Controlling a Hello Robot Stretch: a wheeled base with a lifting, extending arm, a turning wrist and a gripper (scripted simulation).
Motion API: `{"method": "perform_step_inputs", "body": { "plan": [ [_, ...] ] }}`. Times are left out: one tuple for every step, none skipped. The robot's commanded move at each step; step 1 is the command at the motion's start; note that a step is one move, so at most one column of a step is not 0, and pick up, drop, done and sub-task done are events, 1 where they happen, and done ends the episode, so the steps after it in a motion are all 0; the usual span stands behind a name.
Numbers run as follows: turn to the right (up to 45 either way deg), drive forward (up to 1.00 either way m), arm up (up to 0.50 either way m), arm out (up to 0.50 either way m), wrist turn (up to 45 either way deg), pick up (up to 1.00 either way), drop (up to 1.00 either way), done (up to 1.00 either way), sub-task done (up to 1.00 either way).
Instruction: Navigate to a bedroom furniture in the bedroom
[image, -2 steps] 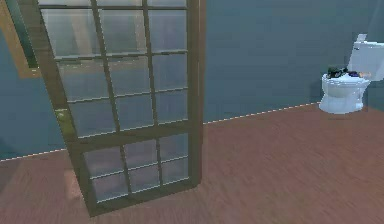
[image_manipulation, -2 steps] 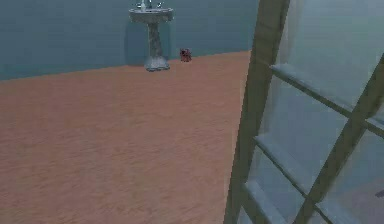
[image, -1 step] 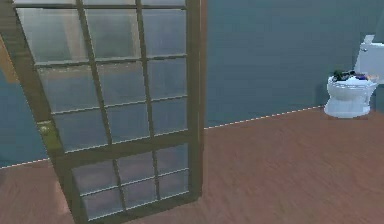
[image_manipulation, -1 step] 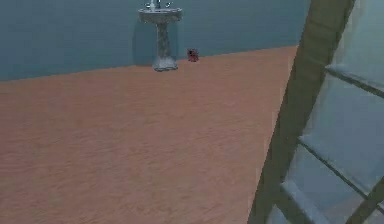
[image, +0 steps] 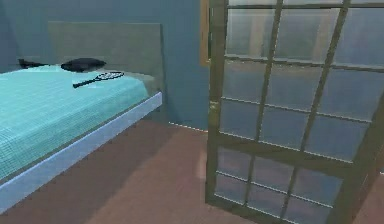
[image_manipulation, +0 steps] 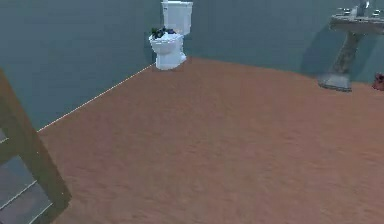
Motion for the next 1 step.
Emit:
{"method": "perform_step_inputs", "body": {
  "plan": [
    [-33.0,0.0,0.0,0.0,0.0,0.0,0.0,0.0,0.0]
  ]
}}
